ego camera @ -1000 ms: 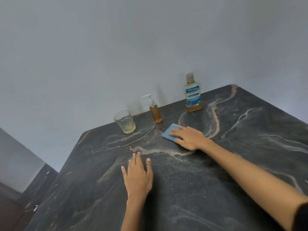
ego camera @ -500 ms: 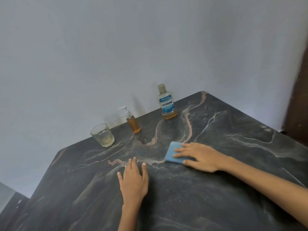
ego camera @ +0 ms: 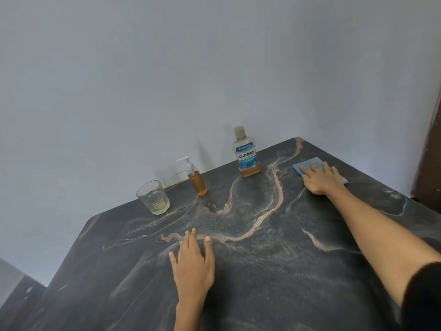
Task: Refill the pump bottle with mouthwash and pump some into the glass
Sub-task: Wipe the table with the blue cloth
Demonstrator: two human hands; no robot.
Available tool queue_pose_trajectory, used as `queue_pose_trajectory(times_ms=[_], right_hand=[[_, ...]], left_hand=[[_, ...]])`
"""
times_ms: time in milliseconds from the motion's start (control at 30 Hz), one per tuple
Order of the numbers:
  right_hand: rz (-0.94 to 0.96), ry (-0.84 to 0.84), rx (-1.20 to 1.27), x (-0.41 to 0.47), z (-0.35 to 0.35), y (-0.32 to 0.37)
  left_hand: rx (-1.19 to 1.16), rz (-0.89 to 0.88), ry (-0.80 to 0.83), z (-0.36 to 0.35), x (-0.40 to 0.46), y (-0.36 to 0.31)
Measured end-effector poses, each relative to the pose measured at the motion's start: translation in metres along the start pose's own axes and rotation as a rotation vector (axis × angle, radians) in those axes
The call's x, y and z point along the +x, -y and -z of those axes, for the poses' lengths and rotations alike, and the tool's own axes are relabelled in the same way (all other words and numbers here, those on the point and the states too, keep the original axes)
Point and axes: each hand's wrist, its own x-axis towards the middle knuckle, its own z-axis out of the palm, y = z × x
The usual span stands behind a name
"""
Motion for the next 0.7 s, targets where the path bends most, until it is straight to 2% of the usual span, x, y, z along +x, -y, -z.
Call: queue_pose_trajectory(times_ms=[133,233,300,400,467,600,700], right_hand=[[0.312,0.049,-0.070,-0.034,-0.013,0.039],[0.477,0.026,-0.072,-0.078,-0.028,0.016],[0.395,-0.033,-0.063,-0.098,-0.024,-0.022],[0.104,-0.067,-0.093,-0.092,-0.011,-0.071],[-0.031,-0.050,-0.076,-0.073,-0.002,-0.077],[-0.222,-0.072,-0.007,-0.031,0.003,-0.035],[-0.198,-0.023,0.003,-0.014,-0.002,0.026]], left_hand=[[-0.020,0.038,-0.007,0.009,-0.002,0.012],[-0.038,0.050,-0.031,0.013,-0.002,0.026],[-0.055,0.060,-0.045,0.016,-0.001,0.034],[-0.081,0.081,-0.049,0.019,0.002,0.043],[-0.094,0.094,-0.047,0.020,0.004,0.045],[-0.114,0.103,-0.050,0.019,0.004,0.050],[-0.114,0.124,-0.049,0.019,0.001,0.055]])
